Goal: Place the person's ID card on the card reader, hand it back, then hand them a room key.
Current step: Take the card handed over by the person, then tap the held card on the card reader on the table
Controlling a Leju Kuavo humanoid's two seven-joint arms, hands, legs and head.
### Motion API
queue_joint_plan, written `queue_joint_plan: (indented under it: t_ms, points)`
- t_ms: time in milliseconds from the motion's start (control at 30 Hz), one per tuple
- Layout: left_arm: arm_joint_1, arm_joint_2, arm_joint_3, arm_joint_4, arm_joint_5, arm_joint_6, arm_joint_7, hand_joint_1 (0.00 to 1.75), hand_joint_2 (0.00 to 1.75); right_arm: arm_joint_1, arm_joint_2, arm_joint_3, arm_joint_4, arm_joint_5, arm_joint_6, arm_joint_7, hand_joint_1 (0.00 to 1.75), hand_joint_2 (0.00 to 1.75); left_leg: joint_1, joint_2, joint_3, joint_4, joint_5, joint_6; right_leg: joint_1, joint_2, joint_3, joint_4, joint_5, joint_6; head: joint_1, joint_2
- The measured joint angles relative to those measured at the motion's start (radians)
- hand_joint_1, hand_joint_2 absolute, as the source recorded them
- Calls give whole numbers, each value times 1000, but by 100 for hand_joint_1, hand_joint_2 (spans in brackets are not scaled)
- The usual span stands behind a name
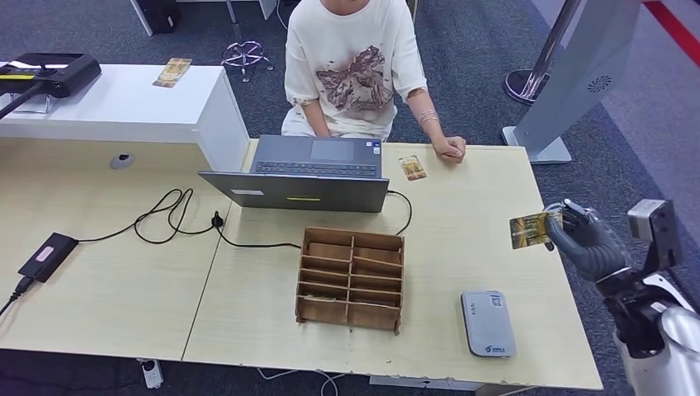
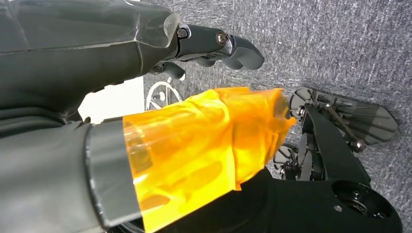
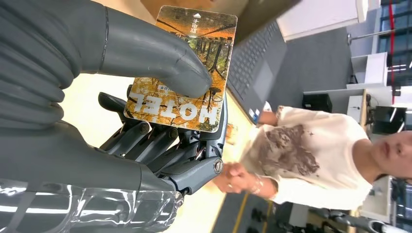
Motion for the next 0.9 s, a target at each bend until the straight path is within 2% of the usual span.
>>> queue_joint_plan:
  t_ms: [167,433,900]
  points:
    - [0,0,0,0,-3,0,0,0,0,99,-43,3,-41,2,9,10,175,175,0,1,0,0,-1,1,0,1,0,0,0,0,0,0]
    - [0,-1,0,0,-7,0,0,0,0,198,-57,24,-56,64,-26,2,175,175,0,1,0,0,-1,1,0,1,0,0,0,0,0,0]
    - [-1,-1,0,0,-11,0,0,0,0,210,-58,59,-32,187,-87,9,175,175,0,3,1,0,-1,1,0,3,0,0,0,0,0,0]
